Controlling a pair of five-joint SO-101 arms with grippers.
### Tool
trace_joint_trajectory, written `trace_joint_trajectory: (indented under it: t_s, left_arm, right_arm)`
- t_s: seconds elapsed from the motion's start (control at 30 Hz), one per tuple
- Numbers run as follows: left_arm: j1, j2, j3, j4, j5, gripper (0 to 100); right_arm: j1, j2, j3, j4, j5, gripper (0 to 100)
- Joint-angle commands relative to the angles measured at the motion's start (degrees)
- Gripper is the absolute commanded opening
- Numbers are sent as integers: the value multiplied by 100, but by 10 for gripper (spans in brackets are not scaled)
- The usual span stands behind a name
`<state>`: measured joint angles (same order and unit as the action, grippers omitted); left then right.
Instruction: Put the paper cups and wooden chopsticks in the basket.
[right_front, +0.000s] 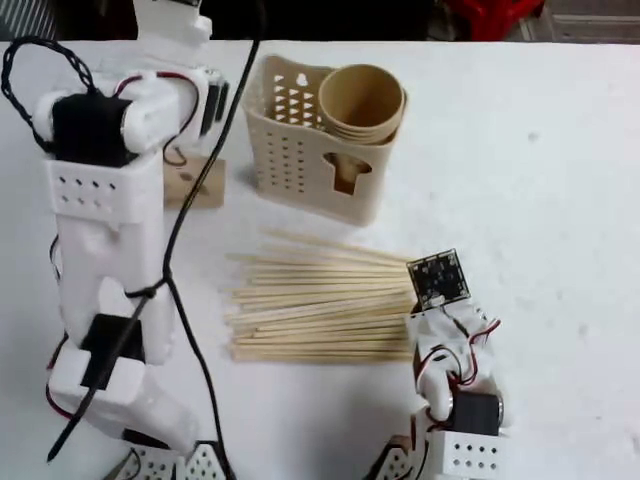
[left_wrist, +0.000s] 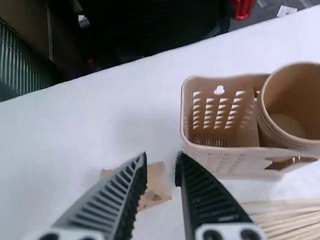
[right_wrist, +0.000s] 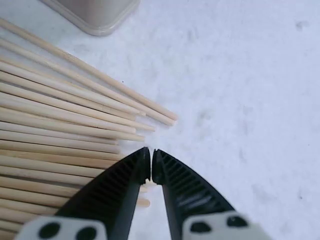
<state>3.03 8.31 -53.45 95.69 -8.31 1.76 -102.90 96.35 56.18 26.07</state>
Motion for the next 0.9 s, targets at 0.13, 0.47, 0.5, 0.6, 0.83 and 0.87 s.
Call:
trace_joint_trajectory:
  t_s: [0.13,0.47,0.5,0.6,0.83,0.87]
  left_arm:
    - [-13,-242,1029,-2013,1090,198]
    - [145,-242,3191,-3692,1064,237]
    - [145,-242,3367,-3833,1064,237]
    - [136,-242,3789,-4220,1064,235]
    - [154,-233,4545,-4809,1064,234]
    - [154,-233,4659,-4870,1064,233]
  right_arm:
    - [40,-31,44,40,35,20]
    - [40,-31,44,40,35,20]
    - [40,-31,44,40,35,20]
    - [40,-31,44,40,35,20]
    - [40,-31,44,40,35,20]
    - [40,-31,44,40,35,20]
